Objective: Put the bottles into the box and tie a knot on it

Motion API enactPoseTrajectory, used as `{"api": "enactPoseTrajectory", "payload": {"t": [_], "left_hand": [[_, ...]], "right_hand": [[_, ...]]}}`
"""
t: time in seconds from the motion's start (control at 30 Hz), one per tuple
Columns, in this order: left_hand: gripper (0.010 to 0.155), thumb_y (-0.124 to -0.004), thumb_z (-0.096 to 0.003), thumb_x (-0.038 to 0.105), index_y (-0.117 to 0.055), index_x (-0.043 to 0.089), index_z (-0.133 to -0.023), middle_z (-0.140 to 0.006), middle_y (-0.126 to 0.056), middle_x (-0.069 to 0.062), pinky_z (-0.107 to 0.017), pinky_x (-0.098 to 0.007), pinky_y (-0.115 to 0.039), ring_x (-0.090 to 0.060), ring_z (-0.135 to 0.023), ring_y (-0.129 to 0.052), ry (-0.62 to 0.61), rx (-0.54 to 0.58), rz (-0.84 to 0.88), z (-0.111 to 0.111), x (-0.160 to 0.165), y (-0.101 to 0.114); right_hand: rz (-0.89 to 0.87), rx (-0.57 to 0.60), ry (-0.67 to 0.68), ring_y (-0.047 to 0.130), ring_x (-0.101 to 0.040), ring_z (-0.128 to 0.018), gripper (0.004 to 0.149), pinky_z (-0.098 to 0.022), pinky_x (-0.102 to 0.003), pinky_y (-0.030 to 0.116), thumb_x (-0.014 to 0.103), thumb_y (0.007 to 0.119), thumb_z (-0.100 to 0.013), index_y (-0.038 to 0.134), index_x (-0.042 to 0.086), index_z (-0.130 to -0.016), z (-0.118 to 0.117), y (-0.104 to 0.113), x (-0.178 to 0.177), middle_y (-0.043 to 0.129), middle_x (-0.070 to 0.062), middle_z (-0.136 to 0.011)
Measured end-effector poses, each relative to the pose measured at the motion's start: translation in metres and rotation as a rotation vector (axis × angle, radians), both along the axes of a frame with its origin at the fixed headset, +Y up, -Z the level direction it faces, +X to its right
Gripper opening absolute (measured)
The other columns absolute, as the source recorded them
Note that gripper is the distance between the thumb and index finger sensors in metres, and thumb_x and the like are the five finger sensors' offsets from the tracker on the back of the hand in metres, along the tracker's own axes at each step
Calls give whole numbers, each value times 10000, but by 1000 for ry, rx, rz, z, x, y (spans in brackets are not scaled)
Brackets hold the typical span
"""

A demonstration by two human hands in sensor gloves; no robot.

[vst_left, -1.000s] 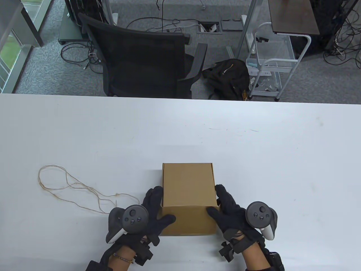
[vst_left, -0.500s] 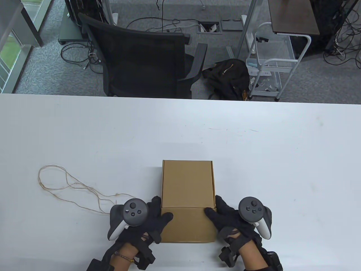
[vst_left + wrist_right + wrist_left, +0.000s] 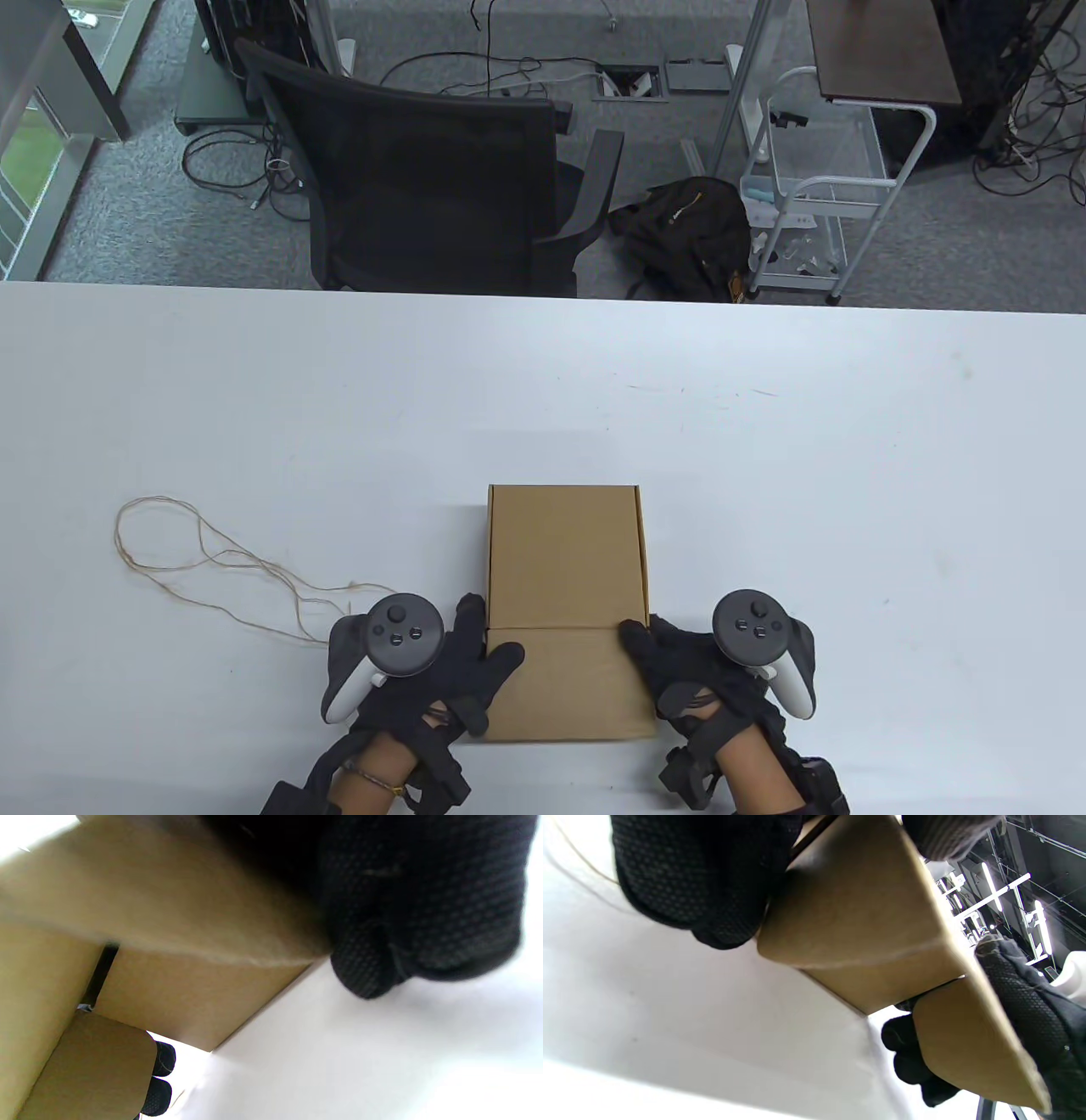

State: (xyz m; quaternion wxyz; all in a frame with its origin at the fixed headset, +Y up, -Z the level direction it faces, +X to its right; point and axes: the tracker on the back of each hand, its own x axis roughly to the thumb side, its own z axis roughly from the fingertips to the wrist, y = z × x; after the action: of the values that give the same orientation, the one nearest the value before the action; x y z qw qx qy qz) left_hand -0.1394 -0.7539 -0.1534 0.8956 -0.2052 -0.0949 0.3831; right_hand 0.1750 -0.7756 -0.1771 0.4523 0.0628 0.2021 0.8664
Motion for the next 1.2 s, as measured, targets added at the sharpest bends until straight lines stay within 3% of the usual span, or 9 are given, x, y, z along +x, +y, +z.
{"api": "enactPoseTrajectory", "payload": {"t": [0.23, 0.47, 0.63, 0.73, 0.83, 0.9, 1.03, 1.1, 1.2], "left_hand": [[964, -701, -552, 584, -375, -134, -1106, -931, -861, -422, -464, -524, -915, -484, -678, -1057, -3, 3, -39, 1, 2, -1], [969, -775, -513, 611, -459, -82, -1113, -920, -951, -332, -461, -511, -918, -434, -673, -1079, 18, 46, -107, -1, -1, 3], [1032, -846, -476, 600, -355, -6, -1152, -981, -901, -281, -480, -516, -897, -432, -679, -1066, 78, 289, -220, 3, -2, 17], [1017, -891, -452, 557, -336, 103, -1173, -939, -929, -261, -465, -491, -915, -377, -628, -1097, 50, 426, -250, 5, 1, 23], [908, -887, -453, 563, -466, 244, -1191, -1037, -831, -304, -530, -539, -873, -446, -732, -1036, -43, 372, -324, 4, 8, 21], [959, -888, -460, 554, -354, 258, -1199, -1080, -772, -327, -561, -555, -849, -463, -782, -1002, -82, 315, -344, 3, 10, 20], [1000, -943, -432, 498, -337, 293, -1201, -1227, -530, -307, -644, -634, -742, -541, -967, -811, -94, 393, -474, 5, 15, 20], [1022, -954, -411, 498, -320, 312, -1191, -1297, -275, -225, -700, -707, -624, -581, -1096, -572, -119, 481, -586, 6, 18, 21], [1033, -975, -380, 489, -341, 270, -1166, -1307, -226, -121, -728, -755, -514, -567, -1146, -319, -173, 574, -636, 3, 24, 21]], "right_hand": [[40, -9, 4, 1034, -461, -411, 905, -218, -503, 946, 565, 575, -484, 669, -264, -834, 2, 1, -1, 913, -429, -669], [119, 76, 2, 976, -509, -514, 834, -302, -559, 901, 499, 729, -498, 646, -222, -909, 5, 16, 0, 853, -432, -766], [95, 357, 73, 660, -567, -843, 909, -575, -640, 660, 392, 886, -445, 323, 128, -1109, 5, 28, -7, 421, -347, -1080], [47, 314, 131, 719, -577, -793, 846, -550, -614, 725, 327, 897, -441, 388, 219, -1108, 4, 26, -11, 371, -411, -1048], [74, 286, 165, 712, -585, -793, 847, -553, -610, 727, 306, 939, -417, 458, 177, -1103, 4, 27, -13, 347, -427, -1043], [111, 279, 167, 825, -556, -720, 870, -490, -570, 822, 290, 956, -403, 446, 193, -1101, 4, 28, -12, 454, -458, -1004], [228, 320, 163, 893, -487, -683, 919, -466, -523, 854, 220, 997, -369, 432, 251, -1093, 7, 29, -16, 457, -402, -1041], [391, 441, 203, 737, -544, -805, 945, -537, -594, 757, 239, 1002, -358, 404, 243, -1091, 10, 34, -25, 268, -338, -1103], [570, 617, 297, 205, -521, -976, 988, -683, -662, 399, 323, 1005, -334, 377, 159, -1079, 13, 38, -36, 87, -177, -1125]]}}
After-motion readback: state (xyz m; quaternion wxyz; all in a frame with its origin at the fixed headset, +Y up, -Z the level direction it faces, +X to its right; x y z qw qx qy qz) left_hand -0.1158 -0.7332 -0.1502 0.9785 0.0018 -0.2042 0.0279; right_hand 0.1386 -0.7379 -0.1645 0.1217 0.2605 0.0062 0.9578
